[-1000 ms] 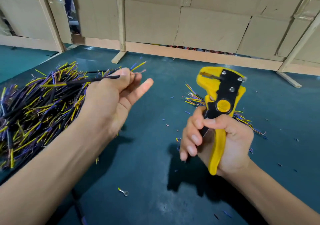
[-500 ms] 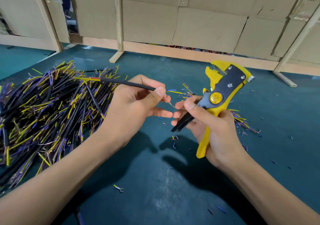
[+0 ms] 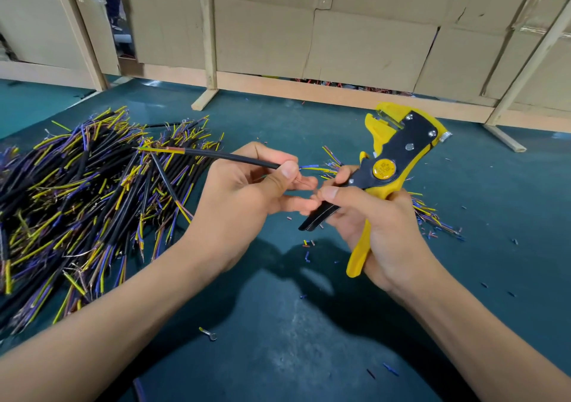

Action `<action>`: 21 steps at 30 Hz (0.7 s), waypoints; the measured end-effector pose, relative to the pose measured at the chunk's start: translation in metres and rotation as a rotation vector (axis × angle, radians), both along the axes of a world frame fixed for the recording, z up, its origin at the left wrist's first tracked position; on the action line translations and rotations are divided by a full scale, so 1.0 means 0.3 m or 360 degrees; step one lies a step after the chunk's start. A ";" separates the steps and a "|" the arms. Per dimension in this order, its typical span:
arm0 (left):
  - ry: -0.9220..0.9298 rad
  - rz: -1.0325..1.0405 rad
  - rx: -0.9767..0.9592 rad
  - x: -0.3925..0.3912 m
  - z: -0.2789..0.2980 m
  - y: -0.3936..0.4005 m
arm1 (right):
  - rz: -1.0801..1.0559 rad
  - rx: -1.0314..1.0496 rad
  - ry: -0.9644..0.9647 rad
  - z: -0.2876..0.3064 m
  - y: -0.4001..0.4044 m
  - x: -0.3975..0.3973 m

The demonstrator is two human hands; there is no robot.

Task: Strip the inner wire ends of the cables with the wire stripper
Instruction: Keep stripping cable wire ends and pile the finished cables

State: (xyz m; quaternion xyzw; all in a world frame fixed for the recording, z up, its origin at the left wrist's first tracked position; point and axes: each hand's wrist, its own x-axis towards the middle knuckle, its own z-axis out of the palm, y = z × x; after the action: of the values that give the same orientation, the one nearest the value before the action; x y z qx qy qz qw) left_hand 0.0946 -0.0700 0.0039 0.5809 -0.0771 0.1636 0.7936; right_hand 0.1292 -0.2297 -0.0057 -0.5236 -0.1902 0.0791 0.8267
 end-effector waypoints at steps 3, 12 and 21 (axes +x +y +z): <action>0.0054 -0.0048 -0.0111 -0.002 -0.006 -0.018 | 0.0062 0.0097 0.0074 0.007 0.007 -0.003; 0.0239 -0.0157 -0.0440 0.000 0.006 -0.025 | 0.0079 0.0266 0.0221 0.017 0.021 -0.022; 0.0489 -0.0292 -0.0753 0.011 0.013 -0.002 | 0.0018 0.0375 0.0344 0.005 0.029 -0.021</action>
State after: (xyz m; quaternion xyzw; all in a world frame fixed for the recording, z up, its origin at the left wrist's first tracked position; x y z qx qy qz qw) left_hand 0.0980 -0.0705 0.0079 0.3884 0.0321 0.0147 0.9208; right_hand 0.1229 -0.2210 -0.0043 -0.4105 -0.1111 0.1167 0.8975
